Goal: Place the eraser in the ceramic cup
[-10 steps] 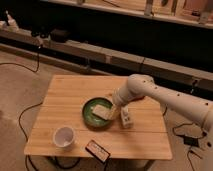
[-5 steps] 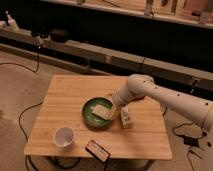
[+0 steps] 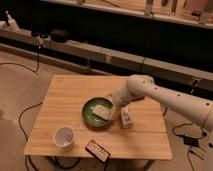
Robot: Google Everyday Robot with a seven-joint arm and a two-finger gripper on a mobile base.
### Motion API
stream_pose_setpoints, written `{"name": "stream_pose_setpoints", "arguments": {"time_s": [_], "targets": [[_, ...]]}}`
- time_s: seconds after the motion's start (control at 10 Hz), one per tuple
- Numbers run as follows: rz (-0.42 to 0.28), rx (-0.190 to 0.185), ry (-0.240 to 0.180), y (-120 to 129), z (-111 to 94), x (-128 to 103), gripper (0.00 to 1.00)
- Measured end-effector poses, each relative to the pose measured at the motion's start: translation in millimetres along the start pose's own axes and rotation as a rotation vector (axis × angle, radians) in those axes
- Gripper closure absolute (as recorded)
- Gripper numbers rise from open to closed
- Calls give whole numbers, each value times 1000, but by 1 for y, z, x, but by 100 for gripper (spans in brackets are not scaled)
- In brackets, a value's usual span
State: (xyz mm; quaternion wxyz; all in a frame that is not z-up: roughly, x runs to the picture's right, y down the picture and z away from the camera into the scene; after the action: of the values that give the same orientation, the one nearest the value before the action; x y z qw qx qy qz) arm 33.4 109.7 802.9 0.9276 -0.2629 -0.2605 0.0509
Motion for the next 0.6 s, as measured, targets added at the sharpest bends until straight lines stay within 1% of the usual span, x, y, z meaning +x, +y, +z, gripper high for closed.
{"name": "stream_pose_setpoints", "arguments": {"time_s": [0.2, 0.3, 0.5, 0.6], "targets": [[0, -8, 29, 15, -1, -6, 21], [-8, -27, 41, 28, 0, -15, 21], [-9, -67, 45, 49, 4, -28, 21], [-2, -86, 52, 59, 8, -30, 21]]}}
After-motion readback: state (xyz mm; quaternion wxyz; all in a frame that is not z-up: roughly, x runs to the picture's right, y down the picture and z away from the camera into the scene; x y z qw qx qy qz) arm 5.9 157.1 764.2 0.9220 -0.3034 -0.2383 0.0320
